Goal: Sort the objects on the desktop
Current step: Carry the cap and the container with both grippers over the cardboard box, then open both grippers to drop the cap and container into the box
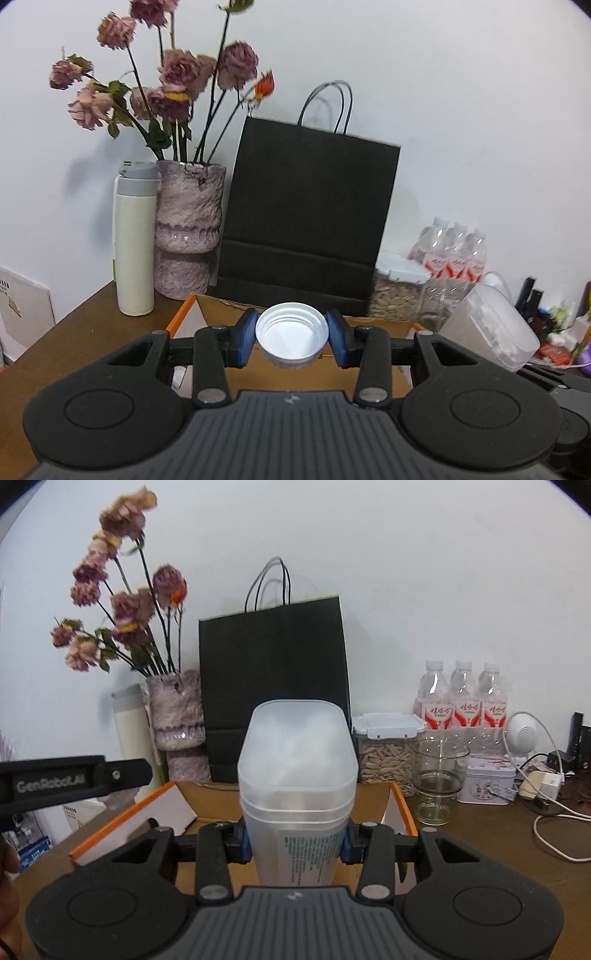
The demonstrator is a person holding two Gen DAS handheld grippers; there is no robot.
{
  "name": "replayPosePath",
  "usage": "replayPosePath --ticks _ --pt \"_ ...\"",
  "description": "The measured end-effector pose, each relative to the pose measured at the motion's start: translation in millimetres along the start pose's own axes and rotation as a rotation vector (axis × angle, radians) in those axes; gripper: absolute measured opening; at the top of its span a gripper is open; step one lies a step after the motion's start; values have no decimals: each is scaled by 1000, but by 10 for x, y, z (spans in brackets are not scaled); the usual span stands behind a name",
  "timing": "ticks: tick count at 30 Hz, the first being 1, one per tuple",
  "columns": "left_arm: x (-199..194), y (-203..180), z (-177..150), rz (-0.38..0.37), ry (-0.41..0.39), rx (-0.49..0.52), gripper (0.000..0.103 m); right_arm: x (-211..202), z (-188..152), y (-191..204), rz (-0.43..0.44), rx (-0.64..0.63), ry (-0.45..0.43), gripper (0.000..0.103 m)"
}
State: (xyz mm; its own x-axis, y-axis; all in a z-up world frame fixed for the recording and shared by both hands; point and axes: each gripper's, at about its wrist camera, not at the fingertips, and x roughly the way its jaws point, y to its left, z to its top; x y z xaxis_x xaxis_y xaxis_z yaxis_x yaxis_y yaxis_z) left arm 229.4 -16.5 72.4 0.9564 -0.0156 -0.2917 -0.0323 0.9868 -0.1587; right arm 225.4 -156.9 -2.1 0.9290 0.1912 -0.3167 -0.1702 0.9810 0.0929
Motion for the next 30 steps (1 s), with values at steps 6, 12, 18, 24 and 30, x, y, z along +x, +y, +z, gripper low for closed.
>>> replayPosePath --ticks 6,12,18,24,30 --pt "392 -38 -113 79 13 102 41 367 -54 -68 -16 -23 68 40" --pt "646 -3 -152 84 84 118 41 596 -85 -139 -34 -44 115 40" --pt "830 43 -291 83 199 123 41 721 -159 -166 -36 -50 186 40" --pt "817 28 -337 86 208 136 43 726 -203 -150 -32 -62 227 40" --pt "781 -2 -324 106 174 156 79 699 -211 -131 -40 -71 229 64"
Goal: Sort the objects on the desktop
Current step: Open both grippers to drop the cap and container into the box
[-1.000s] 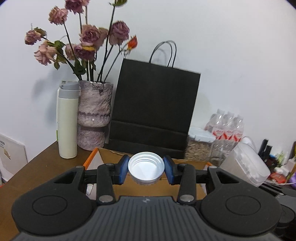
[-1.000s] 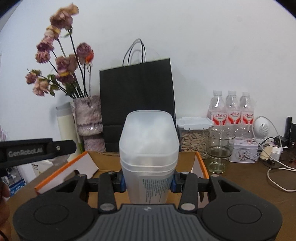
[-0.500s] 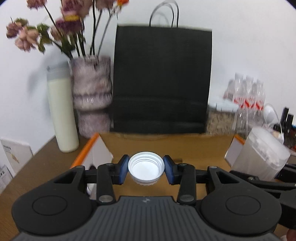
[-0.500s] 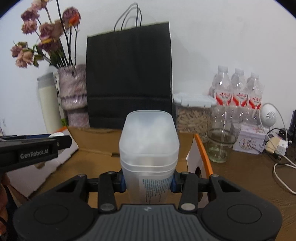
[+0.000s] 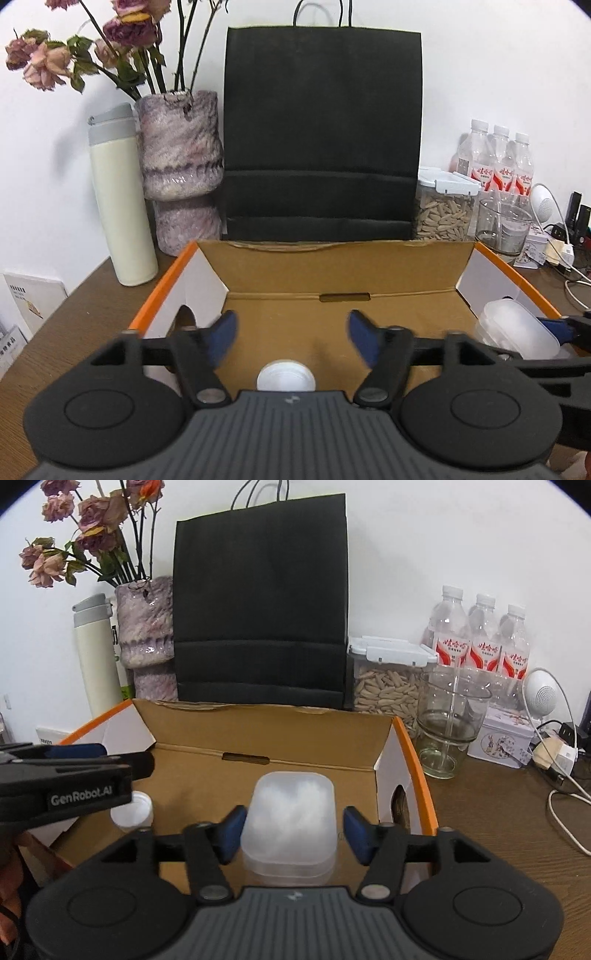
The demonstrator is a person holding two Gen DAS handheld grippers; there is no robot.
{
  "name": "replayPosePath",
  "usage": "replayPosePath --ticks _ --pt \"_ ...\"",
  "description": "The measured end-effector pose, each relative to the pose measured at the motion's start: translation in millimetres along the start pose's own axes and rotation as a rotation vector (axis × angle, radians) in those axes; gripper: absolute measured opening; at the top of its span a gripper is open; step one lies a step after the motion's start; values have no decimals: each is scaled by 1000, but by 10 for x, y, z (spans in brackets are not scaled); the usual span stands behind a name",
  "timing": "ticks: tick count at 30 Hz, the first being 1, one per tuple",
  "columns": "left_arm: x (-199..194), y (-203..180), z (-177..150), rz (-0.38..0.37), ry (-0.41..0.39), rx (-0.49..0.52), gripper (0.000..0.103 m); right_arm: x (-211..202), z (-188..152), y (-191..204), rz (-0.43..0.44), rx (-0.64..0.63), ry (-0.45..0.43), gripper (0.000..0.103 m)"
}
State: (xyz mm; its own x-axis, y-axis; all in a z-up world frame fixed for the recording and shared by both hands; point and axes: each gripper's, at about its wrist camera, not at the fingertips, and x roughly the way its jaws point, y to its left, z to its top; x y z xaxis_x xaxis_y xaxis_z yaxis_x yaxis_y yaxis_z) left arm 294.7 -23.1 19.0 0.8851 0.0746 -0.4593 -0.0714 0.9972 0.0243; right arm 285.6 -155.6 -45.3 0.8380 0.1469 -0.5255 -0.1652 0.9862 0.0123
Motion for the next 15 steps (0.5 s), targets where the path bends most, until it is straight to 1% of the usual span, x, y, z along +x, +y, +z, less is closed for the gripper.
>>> replayPosePath --ticks 1,2,3,4,6,9,15 --pt "-12 -9 1 5 -8 3 81 -7 2 3 -2 -3 -4 69" --pt "-26 -15 2 6 -14 5 88 -14 3 6 -4 -5 -7 73" --pt "-36 -18 3 4 -20 3 99 -24 3 6 -5 -5 -10 80" --pt "-50 -20 5 7 -30 0 103 -31 7 4 -3 -3 -13 87" --pt "-89 -23 5 20 -62 -7 103 -46 11 0 0 2 -19 91" --pt "-110 -35 6 18 -73 -8 103 -54 18 -4 -2 5 -19 100" --pt "-150 -56 1 20 -96 -4 103 -90 18 4 -5 -2 -31 101"
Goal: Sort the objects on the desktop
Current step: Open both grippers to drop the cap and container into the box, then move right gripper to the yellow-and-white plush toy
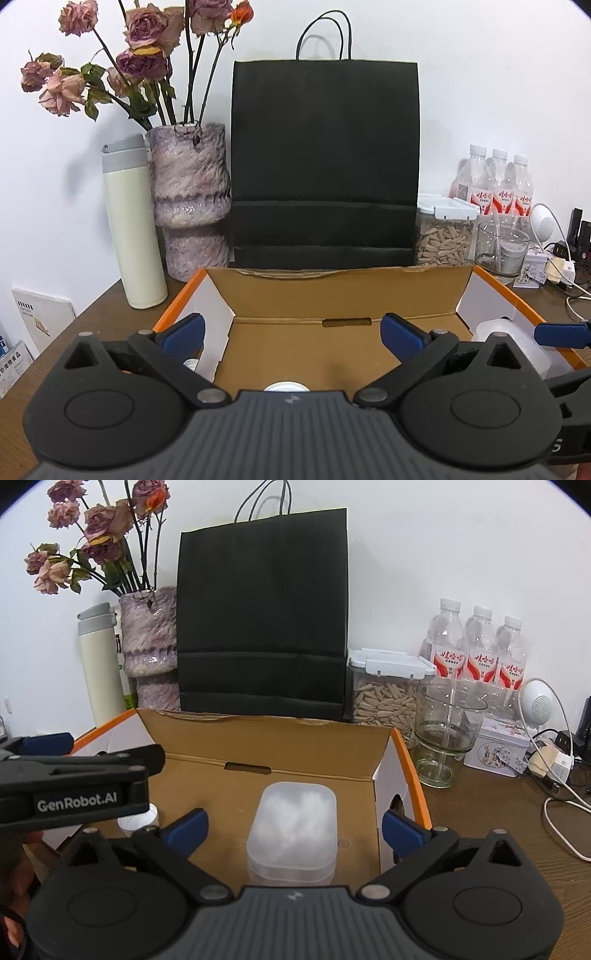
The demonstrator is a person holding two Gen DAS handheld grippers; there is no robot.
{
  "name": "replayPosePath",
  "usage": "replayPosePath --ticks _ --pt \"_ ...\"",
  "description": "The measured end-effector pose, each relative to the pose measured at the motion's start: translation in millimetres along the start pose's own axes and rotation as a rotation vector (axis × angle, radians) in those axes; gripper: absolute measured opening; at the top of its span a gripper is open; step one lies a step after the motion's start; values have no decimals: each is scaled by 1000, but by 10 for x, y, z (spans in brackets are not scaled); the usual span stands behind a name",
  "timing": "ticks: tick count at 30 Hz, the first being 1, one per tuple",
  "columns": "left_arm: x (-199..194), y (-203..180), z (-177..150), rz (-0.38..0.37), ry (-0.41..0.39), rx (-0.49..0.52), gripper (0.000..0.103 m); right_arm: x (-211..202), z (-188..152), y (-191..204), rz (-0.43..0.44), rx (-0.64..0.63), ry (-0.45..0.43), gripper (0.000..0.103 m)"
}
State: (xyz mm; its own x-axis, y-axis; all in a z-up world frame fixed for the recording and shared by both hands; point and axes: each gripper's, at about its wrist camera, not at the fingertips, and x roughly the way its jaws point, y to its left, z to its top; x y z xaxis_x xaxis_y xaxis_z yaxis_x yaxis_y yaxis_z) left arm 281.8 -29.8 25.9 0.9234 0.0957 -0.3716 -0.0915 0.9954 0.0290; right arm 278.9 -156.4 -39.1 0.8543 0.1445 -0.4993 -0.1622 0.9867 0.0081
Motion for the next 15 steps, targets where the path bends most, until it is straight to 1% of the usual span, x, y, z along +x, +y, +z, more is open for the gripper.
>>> replayPosePath --ticks 7,11,15 --pt "-152 35 0 1 -64 -34 103 -79 -6 18 -14 -13 -22 101" --pt "-298 79 -46 -6 -108 -61 103 -171 -25 52 -24 -29 -47 101" --pt "-470 108 -94 -14 -142 -66 103 -294 -70 92 -34 -57 -69 101"
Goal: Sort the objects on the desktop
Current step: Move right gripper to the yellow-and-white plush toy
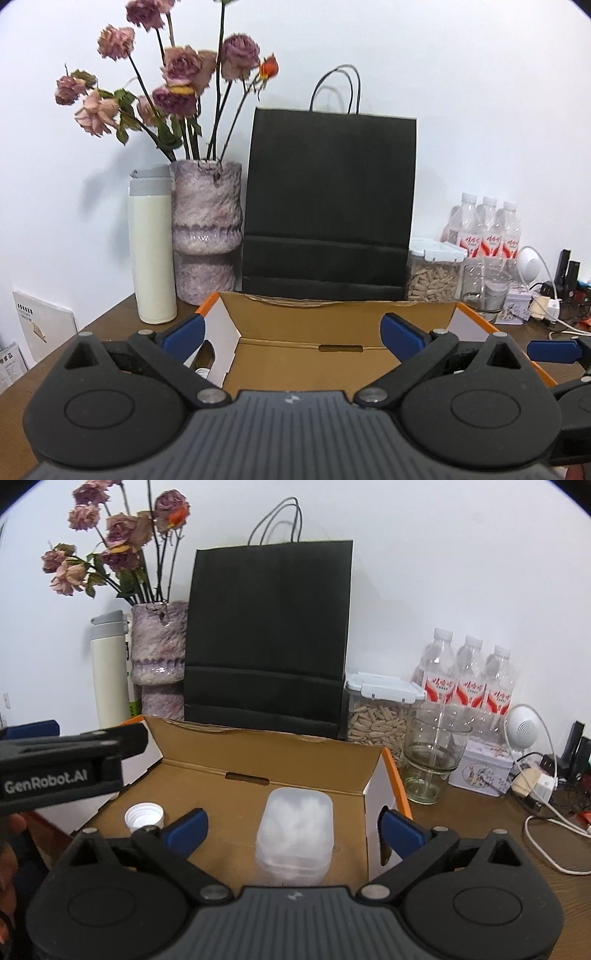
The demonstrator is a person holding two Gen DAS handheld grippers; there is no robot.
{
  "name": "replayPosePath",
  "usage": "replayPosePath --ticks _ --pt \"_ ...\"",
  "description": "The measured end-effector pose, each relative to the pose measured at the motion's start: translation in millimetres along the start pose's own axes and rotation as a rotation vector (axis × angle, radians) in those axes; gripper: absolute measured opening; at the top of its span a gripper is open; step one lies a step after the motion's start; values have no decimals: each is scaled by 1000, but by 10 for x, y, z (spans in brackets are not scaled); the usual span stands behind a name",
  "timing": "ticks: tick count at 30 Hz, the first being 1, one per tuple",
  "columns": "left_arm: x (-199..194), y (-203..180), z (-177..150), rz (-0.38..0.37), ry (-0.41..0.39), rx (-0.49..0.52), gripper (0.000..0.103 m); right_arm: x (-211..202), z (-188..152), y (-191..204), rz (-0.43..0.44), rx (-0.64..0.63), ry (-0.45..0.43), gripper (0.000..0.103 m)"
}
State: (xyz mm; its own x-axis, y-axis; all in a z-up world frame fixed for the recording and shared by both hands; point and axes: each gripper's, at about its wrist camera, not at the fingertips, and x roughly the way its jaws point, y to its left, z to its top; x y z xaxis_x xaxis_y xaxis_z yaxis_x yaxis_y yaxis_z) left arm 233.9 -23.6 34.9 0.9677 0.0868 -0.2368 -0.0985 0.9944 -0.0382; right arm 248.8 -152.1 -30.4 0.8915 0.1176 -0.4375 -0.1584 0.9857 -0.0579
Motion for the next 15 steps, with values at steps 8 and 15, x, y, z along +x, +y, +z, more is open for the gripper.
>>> replayPosePath --ticks 8,15 --pt "-384 70 -79 -16 -47 8 103 -348 -154 42 -7 -36 -32 101" --pt "-680 151 -176 -15 -56 7 103 -684 -358 45 -6 -37 -53 101"
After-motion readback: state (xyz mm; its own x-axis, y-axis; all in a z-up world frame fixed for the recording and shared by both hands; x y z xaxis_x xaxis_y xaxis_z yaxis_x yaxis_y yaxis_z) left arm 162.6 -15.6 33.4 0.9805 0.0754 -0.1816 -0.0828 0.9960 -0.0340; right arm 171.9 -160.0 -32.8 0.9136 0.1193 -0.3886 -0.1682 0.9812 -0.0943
